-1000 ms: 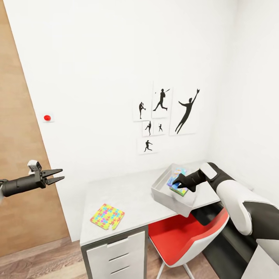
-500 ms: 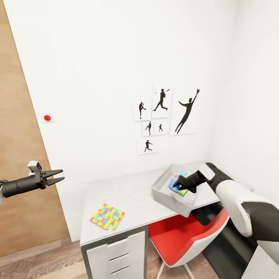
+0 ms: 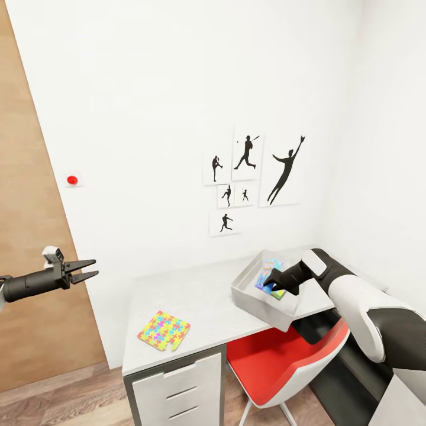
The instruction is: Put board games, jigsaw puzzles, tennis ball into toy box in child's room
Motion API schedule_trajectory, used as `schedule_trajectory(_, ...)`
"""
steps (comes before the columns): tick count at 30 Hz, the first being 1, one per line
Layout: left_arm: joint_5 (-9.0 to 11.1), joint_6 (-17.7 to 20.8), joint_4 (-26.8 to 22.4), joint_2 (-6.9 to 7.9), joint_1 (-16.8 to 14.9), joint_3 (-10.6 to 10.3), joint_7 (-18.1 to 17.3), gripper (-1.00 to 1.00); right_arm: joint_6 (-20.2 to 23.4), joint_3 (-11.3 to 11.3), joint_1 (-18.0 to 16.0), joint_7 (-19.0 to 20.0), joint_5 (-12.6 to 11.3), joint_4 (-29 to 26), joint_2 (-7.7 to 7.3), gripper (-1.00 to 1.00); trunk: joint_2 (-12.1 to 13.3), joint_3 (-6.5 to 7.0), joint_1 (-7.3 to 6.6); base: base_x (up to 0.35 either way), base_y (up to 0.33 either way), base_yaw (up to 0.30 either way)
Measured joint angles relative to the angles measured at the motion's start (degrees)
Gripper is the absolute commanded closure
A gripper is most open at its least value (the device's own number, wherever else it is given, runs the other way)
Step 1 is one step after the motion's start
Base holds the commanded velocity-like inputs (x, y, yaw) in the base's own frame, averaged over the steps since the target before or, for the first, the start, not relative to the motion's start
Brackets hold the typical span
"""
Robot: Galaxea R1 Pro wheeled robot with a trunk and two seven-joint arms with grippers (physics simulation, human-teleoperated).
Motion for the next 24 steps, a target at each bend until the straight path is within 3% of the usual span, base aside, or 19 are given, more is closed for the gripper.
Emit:
schedule_trajectory(8, 0.4, -1.3, 0.0, 0.00, 0.2, 0.0, 0.0, -1.00, 0.0, 0.4, 0.0, 3.0, -0.4, 0.0, -0.16, 1.00, 0.0, 0.00, 0.00, 0.000, 0.000, 0.000)
schedule_trajectory(15, 0.4, -1.3, 0.0, 0.00, 0.2, 0.0, 0.0, -1.00, 0.0, 6.0, 0.0, 7.6, -0.9, 0.0, -0.18, 1.00, 0.0, 0.00, 0.00, 0.000, 0.000, 0.000)
schedule_trajectory(24, 0.4, -1.3, 0.0, 0.00, 0.2, 0.0, 0.0, -1.00, 0.0, 6.8, 0.0, 8.9, -0.8, 0.0, -0.20, 1.00, 0.0, 0.00, 0.00, 0.001, 0.000, 0.000)
